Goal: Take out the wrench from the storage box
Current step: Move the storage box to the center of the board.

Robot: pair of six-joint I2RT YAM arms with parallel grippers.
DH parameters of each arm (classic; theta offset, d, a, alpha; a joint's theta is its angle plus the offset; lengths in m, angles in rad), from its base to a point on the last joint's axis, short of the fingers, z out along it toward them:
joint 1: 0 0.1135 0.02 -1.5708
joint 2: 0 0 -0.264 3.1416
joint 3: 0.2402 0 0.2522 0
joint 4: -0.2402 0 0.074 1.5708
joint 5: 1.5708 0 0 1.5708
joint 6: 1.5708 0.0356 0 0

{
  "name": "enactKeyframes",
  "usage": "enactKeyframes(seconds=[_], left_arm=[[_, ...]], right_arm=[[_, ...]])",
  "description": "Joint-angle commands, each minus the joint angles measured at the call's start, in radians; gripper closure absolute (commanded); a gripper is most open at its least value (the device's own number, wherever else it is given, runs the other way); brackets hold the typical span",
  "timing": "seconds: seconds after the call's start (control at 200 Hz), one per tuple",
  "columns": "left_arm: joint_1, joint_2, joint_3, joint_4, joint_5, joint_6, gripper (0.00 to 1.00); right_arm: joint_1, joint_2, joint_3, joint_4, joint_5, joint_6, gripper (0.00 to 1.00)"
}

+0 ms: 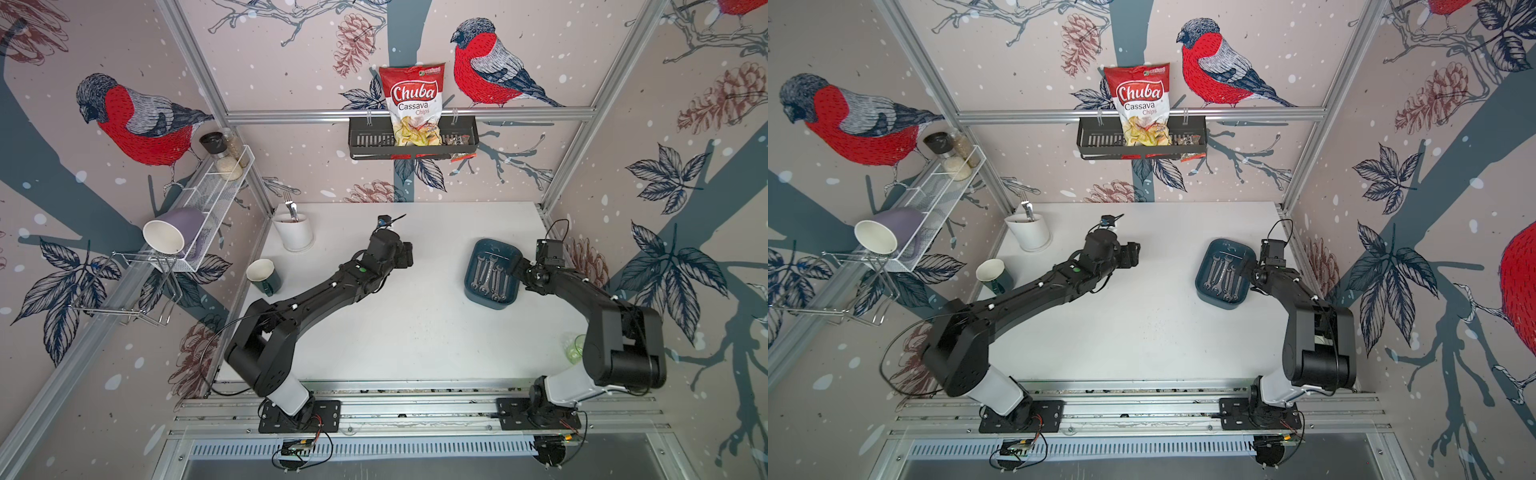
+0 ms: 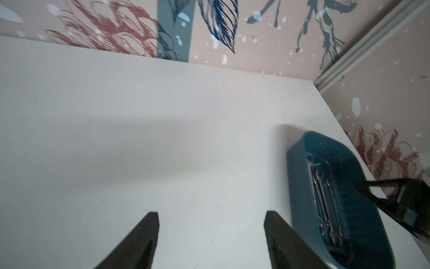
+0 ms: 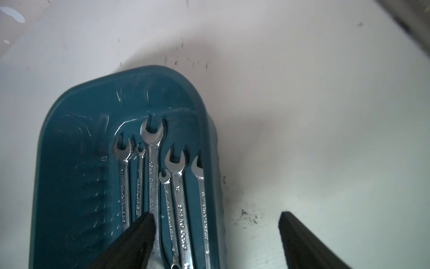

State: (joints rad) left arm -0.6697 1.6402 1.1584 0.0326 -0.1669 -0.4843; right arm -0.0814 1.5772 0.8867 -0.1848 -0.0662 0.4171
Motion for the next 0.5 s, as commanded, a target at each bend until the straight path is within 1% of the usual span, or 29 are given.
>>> enactKeyframes(seconds=[0.0, 0.035, 0.12, 0.185, 0.28, 0.365, 0.435, 0.495], left_arm=[[-0.052, 0.088, 0.089, -0.059, 0.069, -0.013, 0.27], [-0.071, 0.116, 0.123, -0.074, 0.061, -0.011, 0.28], [-0.095, 0.161, 0.173, -0.08, 0.059, -0.012, 0.28], [-0.098, 0.184, 0.199, -0.092, 0.061, -0.021, 0.28], [-0.098, 0.2, 0.213, -0.103, 0.063, -0.026, 0.29], [-0.098, 0.204, 0.212, -0.111, 0.07, -0.023, 0.28], [-0.098, 0.215, 0.217, -0.117, 0.081, -0.019, 0.27], [-0.1, 0.231, 0.23, -0.127, 0.094, -0.015, 0.27]], right_arm=[[-0.005, 0.073, 0.04, -0.009, -0.068, -0.005, 0.31], [-0.003, 0.089, 0.049, -0.011, -0.073, -0.009, 0.34], [0.001, 0.111, 0.056, -0.002, -0.097, -0.019, 0.46], [0.012, 0.115, 0.056, 0.0, -0.107, -0.032, 0.55], [0.04, 0.116, 0.052, -0.007, -0.12, -0.05, 0.64], [0.069, 0.115, 0.052, -0.021, -0.118, -0.068, 0.69], [0.098, 0.116, 0.054, -0.03, -0.126, -0.084, 0.76], [0.127, 0.116, 0.058, -0.041, -0.125, -0.087, 0.77]])
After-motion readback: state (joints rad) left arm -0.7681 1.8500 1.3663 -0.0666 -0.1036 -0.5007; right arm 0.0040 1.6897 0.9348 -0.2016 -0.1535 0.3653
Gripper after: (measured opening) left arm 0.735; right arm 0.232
